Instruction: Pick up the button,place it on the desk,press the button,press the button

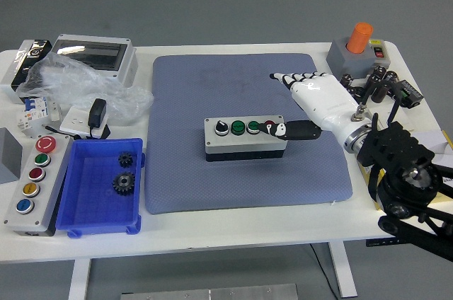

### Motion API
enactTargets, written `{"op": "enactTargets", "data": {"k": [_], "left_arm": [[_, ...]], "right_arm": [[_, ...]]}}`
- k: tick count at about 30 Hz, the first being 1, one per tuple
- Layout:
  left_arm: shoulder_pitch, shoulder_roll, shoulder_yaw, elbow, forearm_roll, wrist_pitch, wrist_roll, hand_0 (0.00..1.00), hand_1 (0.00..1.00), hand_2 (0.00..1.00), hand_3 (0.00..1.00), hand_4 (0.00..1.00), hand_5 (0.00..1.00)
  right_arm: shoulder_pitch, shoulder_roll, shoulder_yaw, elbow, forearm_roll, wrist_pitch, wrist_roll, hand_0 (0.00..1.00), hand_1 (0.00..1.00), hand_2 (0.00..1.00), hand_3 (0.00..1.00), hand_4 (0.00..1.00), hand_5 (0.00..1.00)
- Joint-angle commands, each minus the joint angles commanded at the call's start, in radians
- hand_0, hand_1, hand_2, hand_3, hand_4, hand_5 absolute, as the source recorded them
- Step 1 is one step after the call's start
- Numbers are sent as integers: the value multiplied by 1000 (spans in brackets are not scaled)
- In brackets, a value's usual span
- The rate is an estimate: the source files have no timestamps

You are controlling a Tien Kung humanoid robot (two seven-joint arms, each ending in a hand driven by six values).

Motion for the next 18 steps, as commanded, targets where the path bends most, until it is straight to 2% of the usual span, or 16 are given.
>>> {"op": "enactTargets", "data": {"k": [3,4,7,10,11,18], "left_arm": [[0,1,1,0,-1,0,-1,665,680,603,616,569,392],[0,1,1,0,-1,-1,-1,665,679,603,615,570,392],[0,1,2,0,-3,-1,-2,665,679,603,615,570,392],[-1,1,1,0,-2,-2,-2,665,679,603,615,570,392],[-1,1,1,0,-2,-2,-3,665,679,603,614,570,392],[-3,2,1,0,-2,-2,-5,665,679,603,614,570,391]], "right_arm": [[15,-9,-15,0,-3,58,-22,346,415,282,815,430,158],[22,-10,-22,0,-1,75,-28,354,385,241,828,341,77],[42,-11,-46,0,9,111,-40,354,385,241,828,341,77],[61,-6,-72,0,19,121,-43,354,385,241,828,341,77],[67,-3,-79,0,21,121,-43,367,379,219,845,341,2],[103,31,-131,0,35,109,-37,362,361,213,848,346,2]]}}
